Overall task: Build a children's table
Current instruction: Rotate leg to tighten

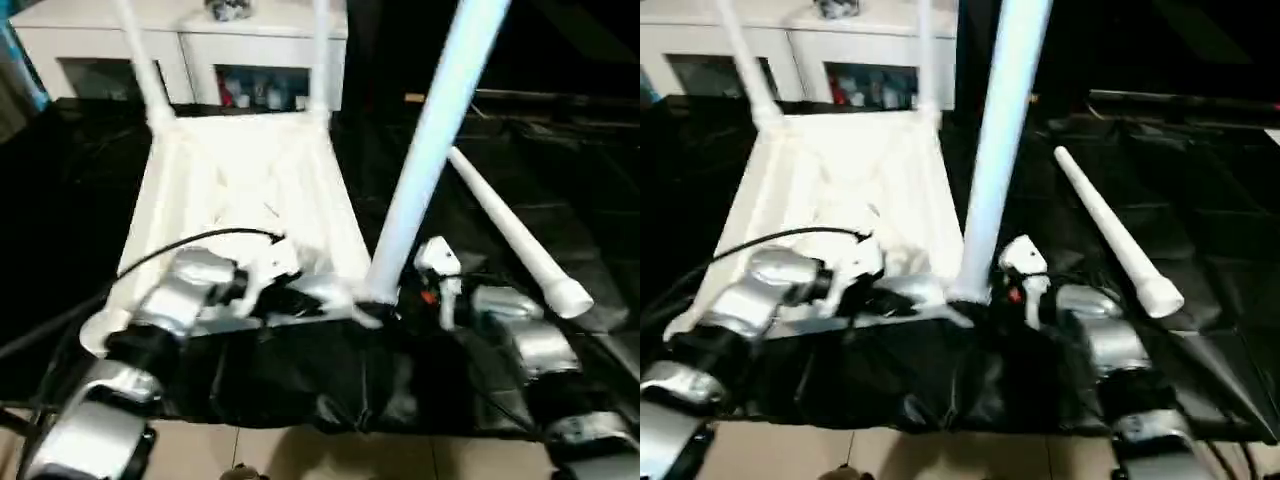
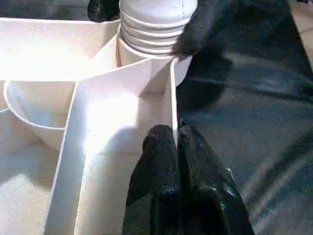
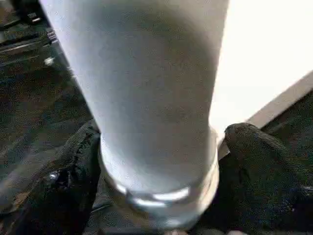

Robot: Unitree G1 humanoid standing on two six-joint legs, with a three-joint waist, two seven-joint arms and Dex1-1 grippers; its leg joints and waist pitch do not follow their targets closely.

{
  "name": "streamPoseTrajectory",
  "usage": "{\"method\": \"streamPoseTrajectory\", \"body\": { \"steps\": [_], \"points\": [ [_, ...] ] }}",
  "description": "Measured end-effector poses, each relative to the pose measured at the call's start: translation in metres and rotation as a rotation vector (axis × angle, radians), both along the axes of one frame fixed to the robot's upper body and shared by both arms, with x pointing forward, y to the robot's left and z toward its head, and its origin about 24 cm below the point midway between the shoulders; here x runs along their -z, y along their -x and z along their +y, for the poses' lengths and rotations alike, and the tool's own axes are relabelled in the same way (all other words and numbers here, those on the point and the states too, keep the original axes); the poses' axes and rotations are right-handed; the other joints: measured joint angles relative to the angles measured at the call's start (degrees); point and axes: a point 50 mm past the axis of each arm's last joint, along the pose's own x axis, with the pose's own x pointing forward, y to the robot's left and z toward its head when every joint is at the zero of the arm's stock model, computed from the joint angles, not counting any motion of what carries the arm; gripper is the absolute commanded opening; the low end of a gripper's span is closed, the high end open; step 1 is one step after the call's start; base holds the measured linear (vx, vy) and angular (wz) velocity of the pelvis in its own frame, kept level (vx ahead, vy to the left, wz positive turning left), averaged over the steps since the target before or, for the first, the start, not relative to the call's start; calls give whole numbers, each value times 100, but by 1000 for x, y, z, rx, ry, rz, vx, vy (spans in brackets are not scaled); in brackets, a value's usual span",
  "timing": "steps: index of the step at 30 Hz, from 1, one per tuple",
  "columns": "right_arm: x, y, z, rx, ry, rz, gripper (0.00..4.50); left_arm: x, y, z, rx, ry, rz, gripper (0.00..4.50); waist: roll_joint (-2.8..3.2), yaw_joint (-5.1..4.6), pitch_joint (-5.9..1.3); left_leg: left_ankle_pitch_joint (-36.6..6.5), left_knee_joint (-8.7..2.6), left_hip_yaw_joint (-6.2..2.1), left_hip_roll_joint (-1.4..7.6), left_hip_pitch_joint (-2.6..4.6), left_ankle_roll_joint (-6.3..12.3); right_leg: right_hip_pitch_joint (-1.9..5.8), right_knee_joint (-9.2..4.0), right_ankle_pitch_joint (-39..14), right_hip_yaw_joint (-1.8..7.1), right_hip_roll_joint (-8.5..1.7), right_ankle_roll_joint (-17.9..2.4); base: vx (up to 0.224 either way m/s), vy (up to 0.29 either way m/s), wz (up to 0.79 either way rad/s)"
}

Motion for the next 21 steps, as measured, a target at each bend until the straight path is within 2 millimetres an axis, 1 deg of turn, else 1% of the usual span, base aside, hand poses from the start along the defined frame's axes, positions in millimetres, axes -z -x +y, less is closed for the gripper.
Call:
{"method": "streamPoseTrajectory", "body": {
  "steps": [3,4,6,9,12,16,17,20,21],
  "points": [
    [0,2,0,-39,5,7,412,-1,1,4,18,-10,6,0,-1,6,-1,0,0,0,0,5,-1,6,0,-1,0,0,1,0,0,0],
    [0,2,0,-46,4,9,387,-1,1,4,21,-12,7,0,-2,5,-1,0,1,0,0,5,-1,6,0,0,1,0,1,0,0,0],
    [-1,2,0,-58,4,13,387,-1,1,6,26,-15,5,0,-6,3,-4,0,0,0,0,5,-1,6,0,0,1,0,1,0,0,0],
    [-1,2,2,-65,4,18,355,-1,1,7,30,-18,5,0,-7,-3,-5,0,0,0,1,5,-1,5,2,0,0,0,0,0,0,0],
    [-1,2,2,-70,4,16,345,-2,1,8,29,-20,5,0,-7,-10,-5,0,0,0,1,7,-1,5,3,0,0,1,0,0,0,0],
    [-3,3,7,-100,-7,11,314,-1,2,8,32,-20,6,0,-6,-1,-6,0,0,0,2,10,-1,7,4,0,0,0,0,0,0,0],
    [-4,3,9,-105,-9,8,314,-1,2,7,37,-19,8,0,-6,3,-6,0,0,0,1,9,-1,7,4,0,0,1,0,0,0,0],
    [-4,4,11,-114,-8,4,289,-1,2,7,42,-18,10,0,-7,34,-6,0,0,0,1,7,-1,8,3,0,0,0,1,0,0,0],
    [-4,4,11,-113,-8,2,289,-1,2,7,42,-18,11,0,-7,33,-6,0,1,0,0,7,-1,8,3,0,1,0,1,0,0,0]
  ]
}}
